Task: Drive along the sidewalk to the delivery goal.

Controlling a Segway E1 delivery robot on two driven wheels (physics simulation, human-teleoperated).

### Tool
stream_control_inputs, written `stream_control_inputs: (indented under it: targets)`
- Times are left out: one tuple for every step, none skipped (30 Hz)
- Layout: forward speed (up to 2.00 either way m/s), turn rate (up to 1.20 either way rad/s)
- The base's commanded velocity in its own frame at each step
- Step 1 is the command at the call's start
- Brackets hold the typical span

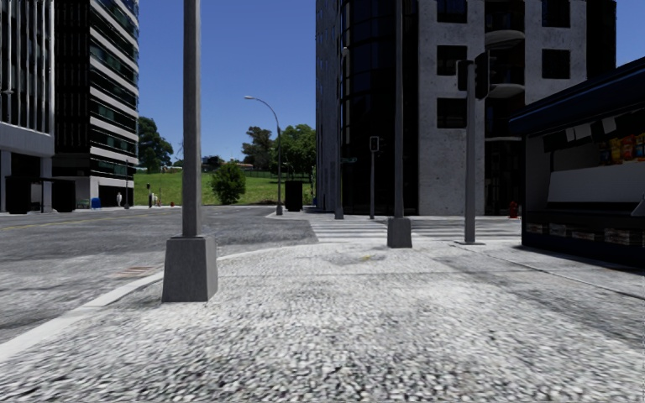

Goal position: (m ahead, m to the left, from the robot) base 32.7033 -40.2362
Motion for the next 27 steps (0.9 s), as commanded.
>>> stream_control_inputs:
  targets:
    - [2.00,-0.19]
    - [2.00,-0.20]
    - [2.00,-0.21]
    - [2.00,-0.21]
    - [2.00,-0.21]
    - [2.00,-0.21]
    - [2.00,-0.22]
    - [2.00,-0.22]
    - [2.00,-0.22]
    - [2.00,-0.22]
    - [2.00,-0.22]
    - [2.00,-0.22]
    - [2.00,-0.22]
    - [2.00,-0.22]
    - [2.00,-0.22]
    - [2.00,-0.22]
    - [2.00,-0.22]
    - [2.00,-0.22]
    - [2.00,-0.22]
    - [2.00,-0.22]
    - [2.00,-0.22]
    - [2.00,-0.22]
    - [2.00,-0.22]
    - [2.00,-0.22]
    - [2.00,-0.22]
    - [2.00,-0.22]
    - [2.00,-0.22]
